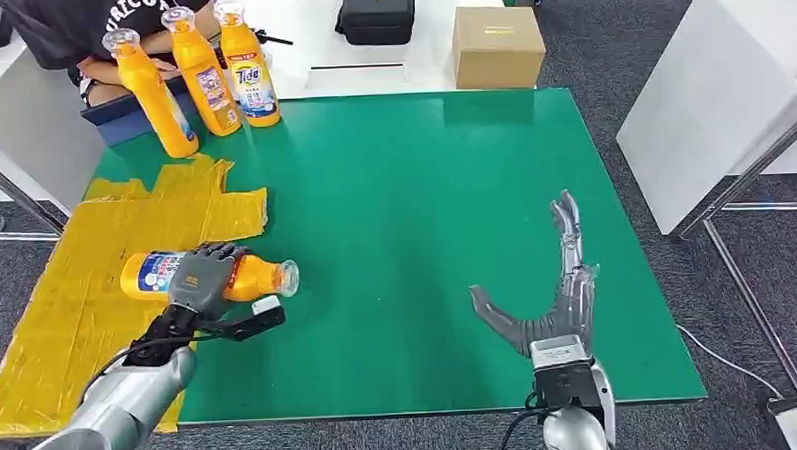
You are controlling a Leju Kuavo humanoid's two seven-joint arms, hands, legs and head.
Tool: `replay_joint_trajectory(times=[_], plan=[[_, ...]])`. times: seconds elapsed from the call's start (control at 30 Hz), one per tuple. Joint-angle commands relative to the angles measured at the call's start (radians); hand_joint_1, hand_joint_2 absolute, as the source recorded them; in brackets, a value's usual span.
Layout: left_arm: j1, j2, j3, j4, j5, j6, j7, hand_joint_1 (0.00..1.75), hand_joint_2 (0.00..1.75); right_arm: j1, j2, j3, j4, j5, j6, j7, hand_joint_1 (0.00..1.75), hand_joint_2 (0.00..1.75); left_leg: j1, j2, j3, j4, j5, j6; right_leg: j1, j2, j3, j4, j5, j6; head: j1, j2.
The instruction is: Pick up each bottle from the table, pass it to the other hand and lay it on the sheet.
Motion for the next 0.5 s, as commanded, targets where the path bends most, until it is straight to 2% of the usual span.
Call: replay_joint_trajectory(times=[0.03, 0.13, 0.17, 0.2, 0.5], plan=[[-0.045, -0.016, 0.044, 0.064, 0.012, -0.008, -0.011, 1.75, 1.75, 0.0, 0.004, 0.012, 0.032, -0.002, 0.008, 0.008, 0.0, 1.75, 0.001, -0.001, 0.004, 0.0, -0.002, -0.003, 0.001, -0.002, 0.005, 0.0, -0.002, -0.001, 0.0, 0.0], [-0.043, -0.02, 0.043, 0.064, 0.012, -0.012, -0.013, 1.71, 1.75, 0.001, 0.004, 0.012, 0.034, -0.003, 0.009, 0.008, 0.0, 1.75, 0.001, -0.001, 0.004, 0.0, -0.002, -0.003, 0.001, -0.002, 0.005, -0.001, -0.002, -0.001, 0.0, 0.0], [-0.043, -0.02, 0.043, 0.064, 0.012, -0.012, -0.013, 0.09, 1.75, 0.001, 0.004, 0.012, 0.034, -0.003, 0.009, 0.008, 0.0, 1.75, 0.001, 0.0, 0.002, 0.0, -0.001, -0.002, 0.001, -0.001, 0.002, -0.001, -0.001, -0.001, 0.0, 0.0], [-0.047, -0.023, 0.039, 0.067, 0.002, -0.016, -0.001, 0.0, 1.75, 0.004, 0.007, 0.013, 0.033, -0.002, 0.007, 0.008, 0.0, 1.75, 0.001, -0.001, 0.004, 0.0, -0.002, -0.003, 0.001, -0.001, 0.004, -0.001, -0.002, -0.001, 0.0, 0.0], [-0.058, -0.023, 0.031, 0.081, -0.021, -0.035, 0.016, 0.0, 1.75, 0.006, 0.003, 0.007, 0.045, 0.0, 0.013, 0.013, 0.0, 1.75, 0.001, 0.0, 0.003, 0.0, -0.001, -0.002, 0.001, -0.001, 0.003, -0.001, -0.001, -0.001, 0.0, 0.0]])
